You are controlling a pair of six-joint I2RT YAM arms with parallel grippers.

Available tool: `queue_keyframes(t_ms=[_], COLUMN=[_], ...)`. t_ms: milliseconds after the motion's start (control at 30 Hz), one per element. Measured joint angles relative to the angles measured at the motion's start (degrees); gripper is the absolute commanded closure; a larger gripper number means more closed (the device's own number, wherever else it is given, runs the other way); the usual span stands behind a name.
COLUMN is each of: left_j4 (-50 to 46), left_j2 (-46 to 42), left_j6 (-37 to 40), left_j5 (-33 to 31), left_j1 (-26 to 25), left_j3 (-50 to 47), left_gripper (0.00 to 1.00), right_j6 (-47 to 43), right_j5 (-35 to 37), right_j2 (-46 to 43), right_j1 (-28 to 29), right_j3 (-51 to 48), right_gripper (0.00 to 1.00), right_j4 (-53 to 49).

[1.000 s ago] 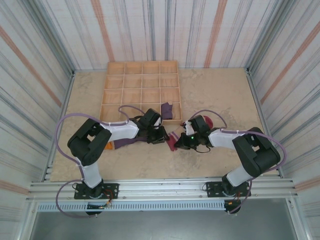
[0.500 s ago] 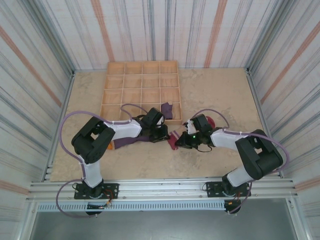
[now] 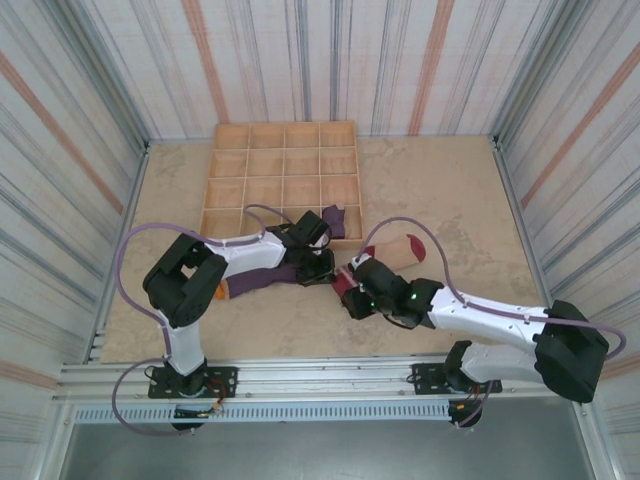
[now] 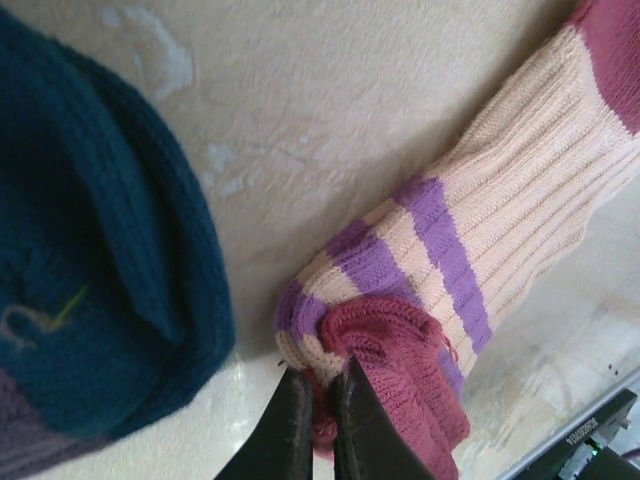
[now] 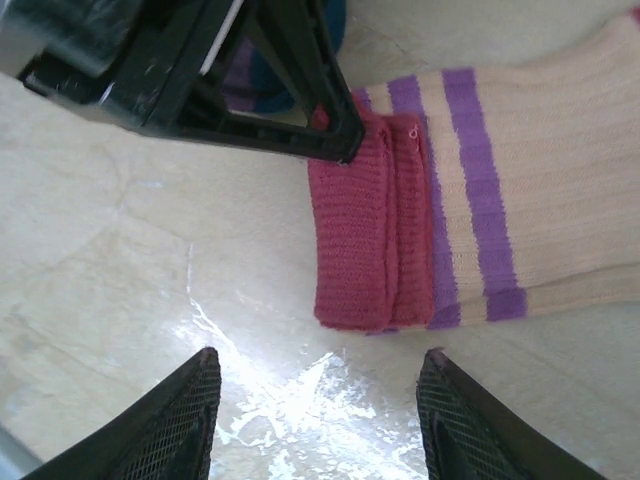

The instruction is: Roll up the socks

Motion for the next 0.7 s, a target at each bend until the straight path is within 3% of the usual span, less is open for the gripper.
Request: queue_keyframes(t_ms=[167,333,533,700], left_j4=[-3.19,-5.14,-6.49,-7.23], left_j2=[0.00,0.00,0.00,0.00], left_j6=[0.11,0.79,1.33,2.12], left_j5=[1.36,2.25,2.82,2.89], left_j1=[0.00,0.00,0.15,0.17], left_j3=[1.81,2.78,2.80,2.80], left_gripper=[1.00,1.00,1.00,1.00], right_j6=[-3.89,-7.93,-10.25,-10.32], right_j5=[13.57,24.35,34.03,39.30], right_j2=[4.00,13.88,25.24,29.31], right_j1=[9.14,14.82,17.86,18.53], right_j3=[1.27,4.44,8.72,9.97], right_gripper=[0.45,0.47,0.52,0.59], right_j4=[0.48,2.10,2.97,2.62])
